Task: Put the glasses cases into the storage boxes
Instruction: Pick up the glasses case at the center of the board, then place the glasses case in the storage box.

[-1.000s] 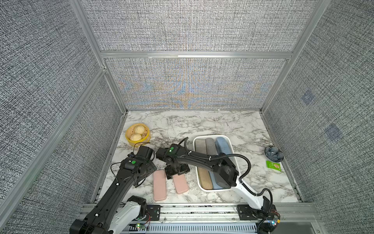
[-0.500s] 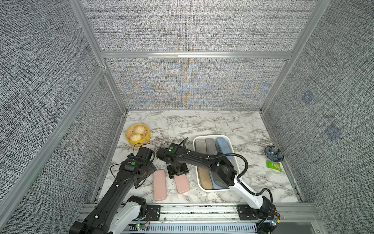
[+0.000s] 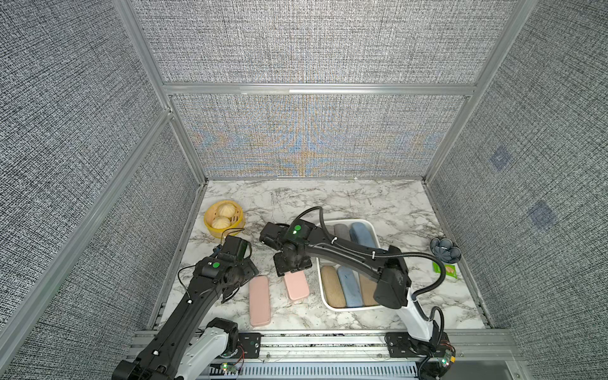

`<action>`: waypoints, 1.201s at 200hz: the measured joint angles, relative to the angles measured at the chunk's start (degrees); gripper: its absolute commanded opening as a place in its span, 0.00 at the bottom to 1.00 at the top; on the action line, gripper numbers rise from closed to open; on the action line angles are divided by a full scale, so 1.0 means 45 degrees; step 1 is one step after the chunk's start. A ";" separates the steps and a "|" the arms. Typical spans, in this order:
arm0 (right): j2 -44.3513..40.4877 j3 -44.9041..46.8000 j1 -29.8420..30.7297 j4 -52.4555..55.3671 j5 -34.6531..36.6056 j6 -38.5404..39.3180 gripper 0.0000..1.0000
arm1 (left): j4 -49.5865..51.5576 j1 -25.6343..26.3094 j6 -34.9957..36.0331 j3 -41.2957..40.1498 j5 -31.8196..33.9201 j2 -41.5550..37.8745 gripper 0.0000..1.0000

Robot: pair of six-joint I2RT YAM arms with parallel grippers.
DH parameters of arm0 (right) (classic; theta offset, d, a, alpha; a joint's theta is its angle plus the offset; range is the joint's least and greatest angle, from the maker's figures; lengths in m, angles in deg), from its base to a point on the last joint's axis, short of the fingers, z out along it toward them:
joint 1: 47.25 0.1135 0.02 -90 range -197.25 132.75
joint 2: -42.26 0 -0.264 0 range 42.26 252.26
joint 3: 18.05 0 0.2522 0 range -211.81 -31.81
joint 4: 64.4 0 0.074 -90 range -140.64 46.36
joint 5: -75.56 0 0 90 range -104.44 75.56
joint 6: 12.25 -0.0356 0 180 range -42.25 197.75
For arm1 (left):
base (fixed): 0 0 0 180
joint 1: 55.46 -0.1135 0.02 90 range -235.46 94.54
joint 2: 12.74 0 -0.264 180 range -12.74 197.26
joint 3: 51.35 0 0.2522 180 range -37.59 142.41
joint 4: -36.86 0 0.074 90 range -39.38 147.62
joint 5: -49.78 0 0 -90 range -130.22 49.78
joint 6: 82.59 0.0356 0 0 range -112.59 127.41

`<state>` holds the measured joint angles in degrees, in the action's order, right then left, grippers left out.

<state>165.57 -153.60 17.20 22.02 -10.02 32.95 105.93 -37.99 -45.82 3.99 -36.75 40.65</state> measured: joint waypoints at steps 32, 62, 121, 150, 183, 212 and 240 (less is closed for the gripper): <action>-0.1933 0.1326 0.0000 0.0005 0.0398 -0.0087 0.55 | -0.0267 0.0019 0.0359 0.0039 -0.0937 0.0593 0.77; -0.3968 0.2866 -0.0068 0.0131 0.0787 -0.0282 0.55 | -0.0515 0.0262 0.0500 0.0024 -0.1535 0.0777 0.77; -0.7359 0.5756 -0.0816 0.1059 0.1729 -0.0879 0.54 | -0.0850 0.1107 0.0777 0.0345 -0.1957 0.1710 0.73; -0.8854 0.7261 -0.1530 0.1467 0.1953 -0.1103 0.54 | -0.1059 0.1695 0.0777 0.0568 -0.2147 0.2191 0.73; -0.9928 0.9068 -0.2584 0.1418 0.1593 -0.1229 0.54 | -0.1117 0.2278 0.0777 0.0661 -0.2157 0.2458 0.73; -0.9962 1.0258 -0.3390 0.1030 0.0894 -0.1030 0.54 | -0.1132 0.2545 0.0748 0.0427 -0.2147 0.2535 0.73; -0.9267 1.0865 -0.4381 0.0423 0.0223 -0.0408 0.54 | -0.1156 0.2667 0.0602 0.0165 -0.2152 0.2540 0.73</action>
<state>123.87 -104.71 -2.52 23.92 -9.01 31.11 100.72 -25.99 -43.11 4.73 -46.43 52.08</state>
